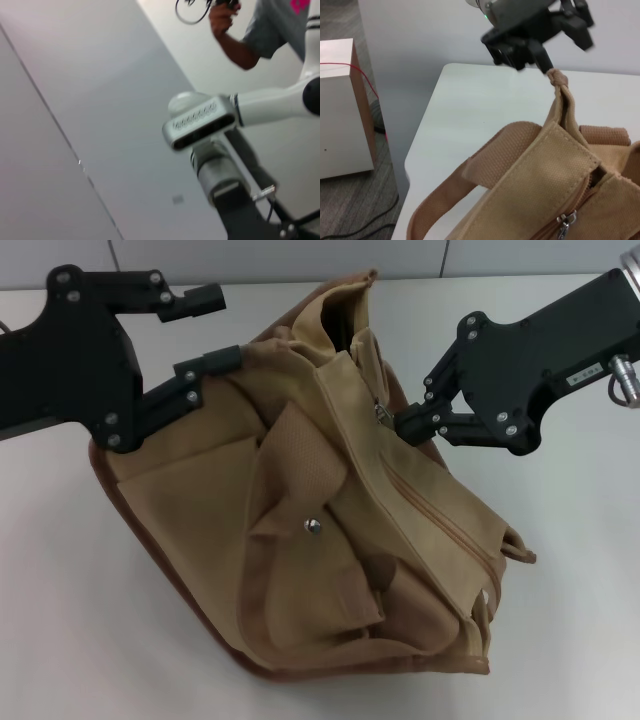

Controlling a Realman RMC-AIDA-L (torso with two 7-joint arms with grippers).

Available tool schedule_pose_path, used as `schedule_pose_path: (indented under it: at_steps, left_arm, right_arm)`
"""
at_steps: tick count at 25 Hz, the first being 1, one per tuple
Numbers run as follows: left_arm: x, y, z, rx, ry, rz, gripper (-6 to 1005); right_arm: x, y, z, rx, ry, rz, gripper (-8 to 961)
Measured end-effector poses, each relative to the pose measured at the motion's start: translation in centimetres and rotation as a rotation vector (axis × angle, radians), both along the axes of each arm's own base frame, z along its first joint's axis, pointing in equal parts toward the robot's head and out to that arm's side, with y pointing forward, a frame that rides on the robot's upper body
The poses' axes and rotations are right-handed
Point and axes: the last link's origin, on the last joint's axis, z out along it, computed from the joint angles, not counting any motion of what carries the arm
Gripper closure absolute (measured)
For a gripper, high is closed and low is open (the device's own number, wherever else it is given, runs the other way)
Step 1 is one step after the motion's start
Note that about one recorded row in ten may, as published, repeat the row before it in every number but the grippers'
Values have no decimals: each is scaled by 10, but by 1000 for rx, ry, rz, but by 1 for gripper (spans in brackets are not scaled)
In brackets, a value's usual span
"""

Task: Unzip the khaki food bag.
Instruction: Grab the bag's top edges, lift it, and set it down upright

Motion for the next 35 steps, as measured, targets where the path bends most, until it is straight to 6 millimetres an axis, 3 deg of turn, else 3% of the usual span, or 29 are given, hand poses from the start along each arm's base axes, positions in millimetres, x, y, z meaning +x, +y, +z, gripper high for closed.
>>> schedule_pose_path:
  at_steps: [2,13,19,30,32,35]
  left_arm:
    - [0,2,-2,-4,15,10,748]
    - [1,4,-11,-71,112,26,326]
    - [1,8,-16,-73,169,29,339]
    - [2,10,-14,-38,217,18,580]
    - [3,10,-13,-35,209,16,805]
    - [4,10,-12,-27,195,15,864]
  right_arm:
    - [-2,0,0,-2,1,4,950]
    - [-4,0,-4,-8,-3,9,950]
    - [-5,0,-5,-9,-1,11,950]
    - [-5,-2,-6,-14,0,9,951]
    - [-4,-3,-6,-20,-3,9,951]
    - [-3,-5,-9,-34,-18,15,951]
